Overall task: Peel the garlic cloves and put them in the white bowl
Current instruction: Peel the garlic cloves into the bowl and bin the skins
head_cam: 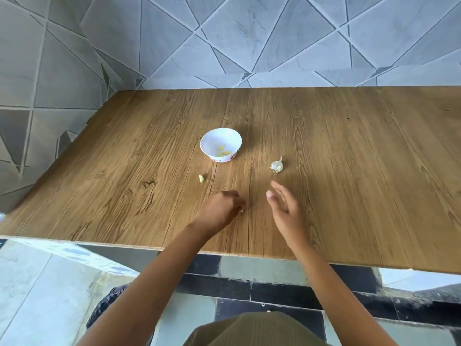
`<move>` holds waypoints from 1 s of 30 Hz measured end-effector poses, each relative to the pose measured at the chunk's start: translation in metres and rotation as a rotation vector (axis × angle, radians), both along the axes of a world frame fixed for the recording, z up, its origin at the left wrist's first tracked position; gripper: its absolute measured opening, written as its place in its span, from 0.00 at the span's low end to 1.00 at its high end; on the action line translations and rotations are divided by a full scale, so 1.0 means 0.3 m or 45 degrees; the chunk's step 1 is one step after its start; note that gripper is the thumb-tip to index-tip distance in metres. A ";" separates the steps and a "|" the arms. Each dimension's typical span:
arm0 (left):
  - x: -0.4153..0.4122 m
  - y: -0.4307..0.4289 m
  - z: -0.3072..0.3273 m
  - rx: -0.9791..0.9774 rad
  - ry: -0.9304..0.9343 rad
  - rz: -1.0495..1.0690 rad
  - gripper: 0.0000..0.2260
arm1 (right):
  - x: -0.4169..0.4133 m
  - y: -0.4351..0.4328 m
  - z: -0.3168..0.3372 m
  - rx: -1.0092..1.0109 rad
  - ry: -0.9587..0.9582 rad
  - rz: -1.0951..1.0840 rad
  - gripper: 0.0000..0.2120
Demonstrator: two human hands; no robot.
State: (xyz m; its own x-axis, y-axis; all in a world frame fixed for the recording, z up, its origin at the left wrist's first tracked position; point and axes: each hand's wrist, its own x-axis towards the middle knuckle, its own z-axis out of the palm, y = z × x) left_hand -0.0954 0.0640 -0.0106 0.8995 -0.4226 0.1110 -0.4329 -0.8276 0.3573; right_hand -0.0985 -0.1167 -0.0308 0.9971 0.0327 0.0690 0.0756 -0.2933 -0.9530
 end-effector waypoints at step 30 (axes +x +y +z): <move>0.075 -0.028 0.054 0.078 0.093 0.185 0.22 | 0.039 -0.006 0.116 1.670 1.079 -0.295 0.18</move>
